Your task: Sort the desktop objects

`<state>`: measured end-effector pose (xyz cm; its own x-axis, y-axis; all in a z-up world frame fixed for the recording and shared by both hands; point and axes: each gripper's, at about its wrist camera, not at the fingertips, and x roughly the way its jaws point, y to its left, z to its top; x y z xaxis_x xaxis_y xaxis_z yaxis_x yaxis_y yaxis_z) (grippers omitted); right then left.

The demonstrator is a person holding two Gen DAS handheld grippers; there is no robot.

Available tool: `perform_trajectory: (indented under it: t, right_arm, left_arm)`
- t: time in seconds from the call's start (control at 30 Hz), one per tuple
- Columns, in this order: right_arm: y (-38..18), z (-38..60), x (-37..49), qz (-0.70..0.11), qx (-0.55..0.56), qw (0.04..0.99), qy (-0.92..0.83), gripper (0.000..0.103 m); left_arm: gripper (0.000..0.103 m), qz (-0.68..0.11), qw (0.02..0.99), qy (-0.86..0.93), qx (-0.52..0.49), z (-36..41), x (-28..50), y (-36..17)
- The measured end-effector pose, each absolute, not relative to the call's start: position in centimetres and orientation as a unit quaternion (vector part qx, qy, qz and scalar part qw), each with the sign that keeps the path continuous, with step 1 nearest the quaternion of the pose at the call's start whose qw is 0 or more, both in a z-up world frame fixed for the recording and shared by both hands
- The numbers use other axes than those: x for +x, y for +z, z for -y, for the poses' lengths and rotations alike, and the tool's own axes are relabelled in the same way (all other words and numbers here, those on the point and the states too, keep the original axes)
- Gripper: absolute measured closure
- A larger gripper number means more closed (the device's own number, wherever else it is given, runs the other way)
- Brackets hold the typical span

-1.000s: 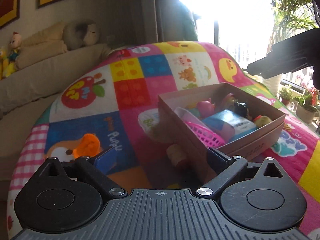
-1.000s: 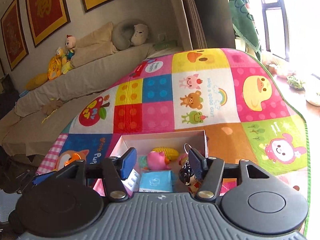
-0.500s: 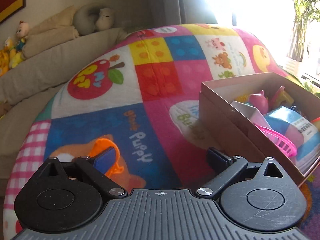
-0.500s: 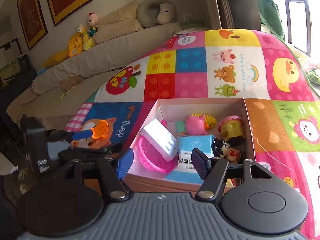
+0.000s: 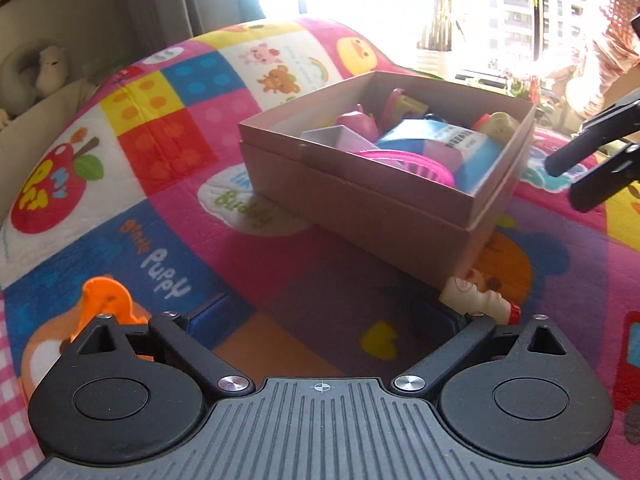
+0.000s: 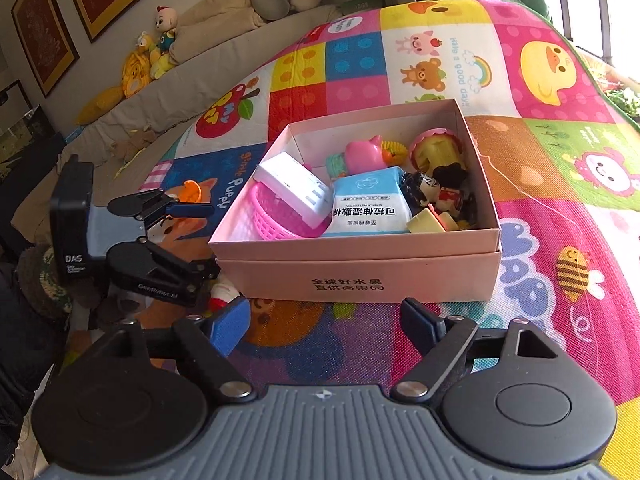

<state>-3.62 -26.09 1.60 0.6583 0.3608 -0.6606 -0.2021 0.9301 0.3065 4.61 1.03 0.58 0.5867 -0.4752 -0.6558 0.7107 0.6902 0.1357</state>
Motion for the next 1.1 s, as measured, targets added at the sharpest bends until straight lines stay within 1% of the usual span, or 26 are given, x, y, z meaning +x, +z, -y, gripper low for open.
perform_trajectory:
  t: [0.13, 0.23, 0.3, 0.43, 0.5, 0.53, 0.57, 0.6, 0.63, 0.67, 0.7, 0.73, 0.8, 0.83, 0.9, 0.93, 0.97, 1.1]
  right_arm:
    - [0.7, 24.4, -1.8, -0.379, 0.077, 0.909, 0.158, 0.02]
    - [0.5, 23.2, -0.2, -0.379, 0.077, 0.906, 0.171, 0.019]
    - [0.6, 22.4, 0.3, -0.367, 0.072, 0.912, 0.167, 0.019]
    - [1.2, 20.3, -0.7, -0.353, 0.088, 0.897, 0.251, 0.019]
    - [0.8, 18.3, -1.9, -0.349, 0.043, 0.896, 0.27, 0.019]
    - [0.4, 17.1, -2.6, -0.348, 0.011, 0.898, 0.269, 0.022]
    - [0.0, 16.4, -3.0, -0.349, -0.012, 0.898, 0.267, 0.031]
    - [-0.5, 15.5, -3.3, -0.355, -0.036, 0.895, 0.266, 0.049]
    - [-1.0, 14.9, -3.5, -0.367, -0.049, 0.889, 0.267, 0.057]
    - [-1.3, 14.7, -3.5, -0.376, -0.052, 0.886, 0.268, 0.07]
    - [-1.6, 14.7, -3.5, -0.381, -0.052, 0.884, 0.265, 0.077]
    - [-1.7, 14.7, -3.5, -0.382, -0.052, 0.885, 0.262, 0.078]
    - [-1.6, 15.4, -3.7, -0.379, -0.049, 0.891, 0.247, 0.078]
    - [-1.5, 16.0, -3.9, -0.377, -0.046, 0.893, 0.241, 0.078]
    - [-1.3, 17.2, -4.4, -0.376, -0.04, 0.896, 0.233, 0.078]
    - [-1.3, 17.9, -4.7, -0.377, -0.037, 0.897, 0.227, 0.078]
    - [-1.4, 18.4, -5.0, -0.379, -0.036, 0.898, 0.222, 0.078]
    - [-1.6, 20.7, -6.0, -0.382, -0.024, 0.902, 0.199, 0.078]
  left_arm:
    - [0.002, -0.297, 0.889, -0.306, 0.166, -2.5, 2.4, 1.4]
    - [0.001, -0.287, 0.919, -0.238, 0.129, -4.2, 3.0, 2.5]
    - [0.001, -0.271, 0.942, -0.159, 0.113, -5.0, 4.0, 3.1]
    - [0.001, -0.298, 0.949, -0.025, 0.098, -5.2, 8.3, 2.8]
    - [0.001, -0.307, 0.946, 0.003, 0.101, -4.9, 10.0, 2.2]
    - [0.001, -0.312, 0.945, 0.011, 0.102, -4.7, 10.9, 1.7]
    - [0.001, -0.316, 0.943, 0.016, 0.101, -4.5, 11.4, 1.4]
    - [0.001, -0.32, 0.942, 0.019, 0.101, -4.3, 11.8, 1.2]
    - [0.001, -0.324, 0.94, 0.025, 0.101, -4.1, 12.2, 0.8]
    - [0.001, -0.325, 0.939, 0.028, 0.104, -3.9, 12.4, 0.5]
    - [0.001, -0.325, 0.939, 0.029, 0.106, -3.8, 12.5, 0.4]
    - [0.002, -0.326, 0.939, 0.03, 0.11, -3.5, 12.6, 0.2]
    - [0.009, -0.327, 0.939, 0.024, 0.108, -3.6, 12.6, 0.3]
    - [0.019, -0.328, 0.939, 0.02, 0.104, -3.7, 12.6, 0.3]
    - [0.031, -0.332, 0.938, 0.021, 0.1, -3.9, 12.5, 0.5]
    - [0.043, -0.333, 0.937, 0.022, 0.101, -4.0, 12.3, 0.6]
    - [0.045, -0.335, 0.937, 0.021, 0.101, -4.0, 12.1, 0.7]
    - [0.045, -0.335, 0.937, -0.012, 0.094, -3.5, 9.6, 1.3]
